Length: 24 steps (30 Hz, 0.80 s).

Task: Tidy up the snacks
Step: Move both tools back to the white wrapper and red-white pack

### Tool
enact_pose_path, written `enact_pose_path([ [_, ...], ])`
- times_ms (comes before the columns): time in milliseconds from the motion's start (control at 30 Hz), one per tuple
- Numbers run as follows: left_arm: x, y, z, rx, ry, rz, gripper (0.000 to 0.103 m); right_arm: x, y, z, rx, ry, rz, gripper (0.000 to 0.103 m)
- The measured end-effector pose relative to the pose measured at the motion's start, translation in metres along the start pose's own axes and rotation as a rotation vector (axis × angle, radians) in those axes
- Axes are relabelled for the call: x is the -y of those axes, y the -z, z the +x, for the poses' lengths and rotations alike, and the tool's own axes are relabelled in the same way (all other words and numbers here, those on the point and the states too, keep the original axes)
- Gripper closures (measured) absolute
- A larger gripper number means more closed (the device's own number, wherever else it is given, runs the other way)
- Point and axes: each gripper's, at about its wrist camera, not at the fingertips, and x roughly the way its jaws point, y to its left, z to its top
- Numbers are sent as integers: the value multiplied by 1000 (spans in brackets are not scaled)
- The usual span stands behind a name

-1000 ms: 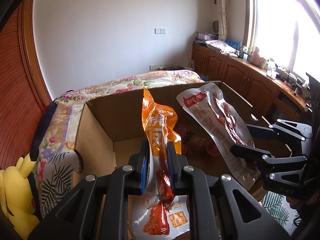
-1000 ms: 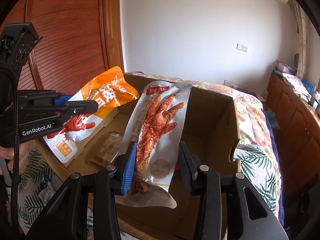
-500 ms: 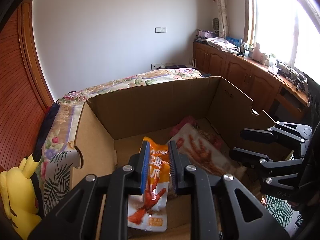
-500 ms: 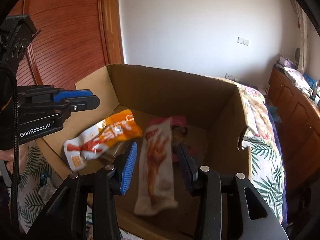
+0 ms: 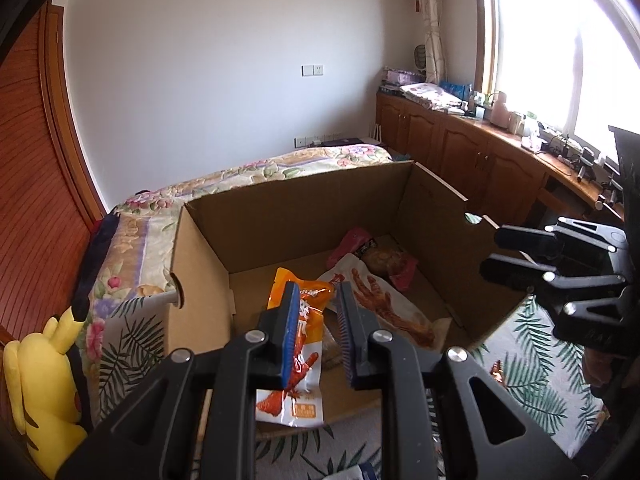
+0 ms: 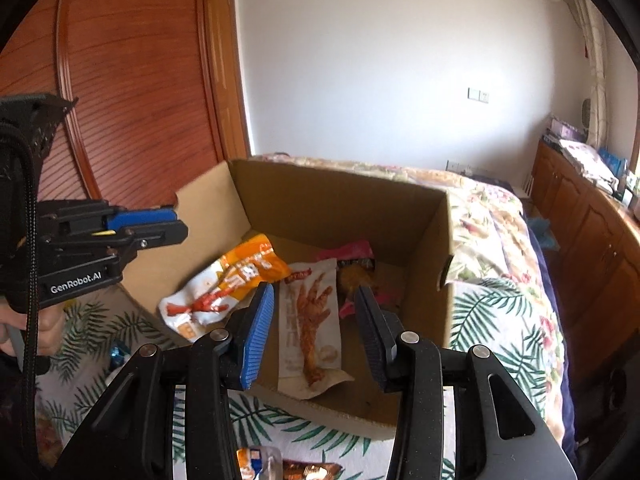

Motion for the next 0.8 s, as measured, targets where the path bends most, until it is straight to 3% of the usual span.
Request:
enact_pose_path([
  [267,5,6,-36,66,2,13,85,-3,1,-37,51,30,-12,61],
  [433,13,14,-44,61,-19,41,84,-2,6,-49,62,43,-10,61],
  [700,19,55,-53,29,25,5,83,-11,48,-61,46,51,21,61],
  [800,17,69,-62,30,36,-15,78,-15,65,-66,29,43,35,61],
])
